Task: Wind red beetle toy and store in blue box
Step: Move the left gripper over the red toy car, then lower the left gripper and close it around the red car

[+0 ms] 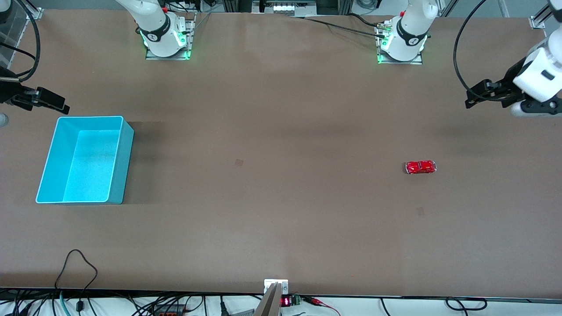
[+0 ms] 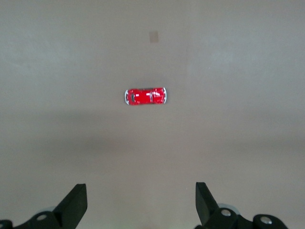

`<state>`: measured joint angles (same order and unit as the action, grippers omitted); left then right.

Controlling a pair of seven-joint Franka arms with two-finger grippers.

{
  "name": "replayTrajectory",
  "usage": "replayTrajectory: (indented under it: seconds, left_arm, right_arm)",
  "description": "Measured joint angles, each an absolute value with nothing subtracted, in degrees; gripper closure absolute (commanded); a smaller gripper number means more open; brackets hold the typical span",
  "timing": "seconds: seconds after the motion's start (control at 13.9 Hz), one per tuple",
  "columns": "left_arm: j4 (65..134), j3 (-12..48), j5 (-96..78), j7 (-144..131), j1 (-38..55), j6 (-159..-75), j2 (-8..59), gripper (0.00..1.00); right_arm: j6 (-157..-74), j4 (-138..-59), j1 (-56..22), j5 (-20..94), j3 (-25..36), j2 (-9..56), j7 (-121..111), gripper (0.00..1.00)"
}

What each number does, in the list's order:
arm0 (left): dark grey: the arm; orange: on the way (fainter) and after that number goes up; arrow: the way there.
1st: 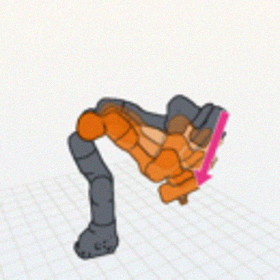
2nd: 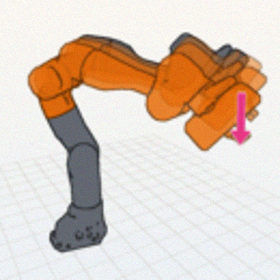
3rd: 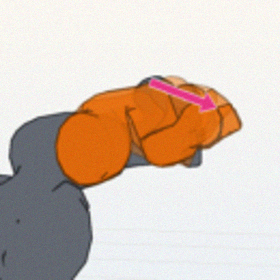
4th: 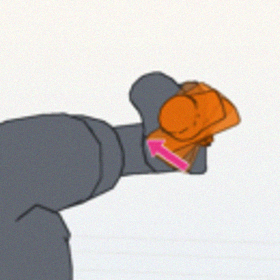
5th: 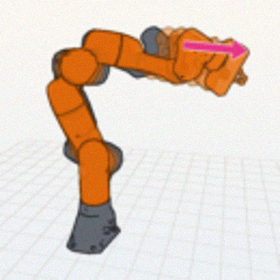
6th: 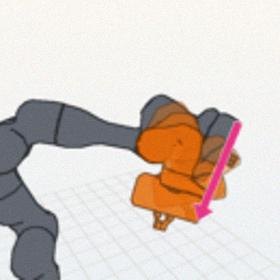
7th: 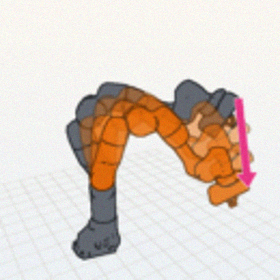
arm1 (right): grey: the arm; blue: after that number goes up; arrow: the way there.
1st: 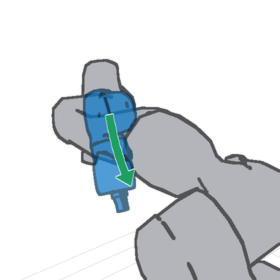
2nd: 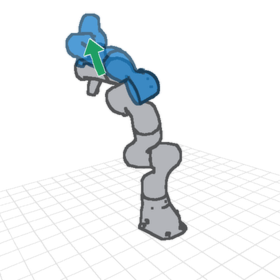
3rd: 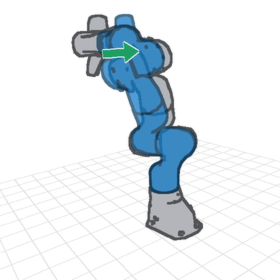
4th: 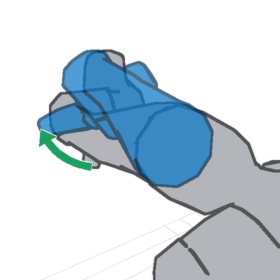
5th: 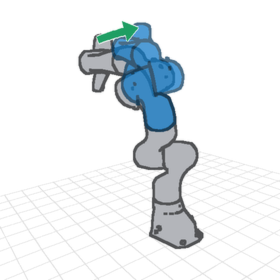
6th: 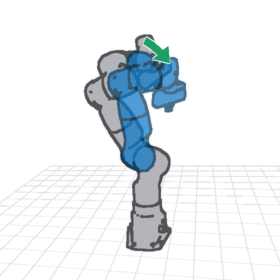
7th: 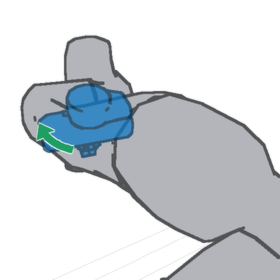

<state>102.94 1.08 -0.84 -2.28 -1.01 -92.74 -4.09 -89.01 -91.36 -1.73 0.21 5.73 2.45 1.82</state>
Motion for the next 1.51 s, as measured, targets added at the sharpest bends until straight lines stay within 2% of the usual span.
replayTrajectory:
  seconds: [0.43,0.79,1.08,1.36,1.51]
  left_arm:
    - [101.6,1.6,-1.1,-2.3,1.2,-92.8,4.5,0.00]
    - [102.5,1.6,-1.2,4.9,1.2,-100.3,12.5,0.00]
    - [108.8,1.5,-1.2,25.5,0.3,-108.9,14.3,0.00]
    - [116.8,1.3,-1.2,51.7,-2.6,-121.8,14.8,0.00]
    - [118.6,1.3,0.8,60.1,-3.0,-124.8,15.2,0.00]
  right_arm:
    - [-89.0,-91.4,-1.7,0.2,5.7,2.5,1.8,0.00]
    - [-89.0,-91.4,-1.7,0.2,5.7,2.6,1.8,0.00]
    - [-89.0,-91.4,-1.7,0.2,5.7,2.6,1.8,0.00]
    - [-89.0,-91.4,-1.7,0.2,5.7,2.6,1.8,0.00]
    - [-89.0,-91.4,-1.7,0.2,5.7,2.6,1.8,0.00]
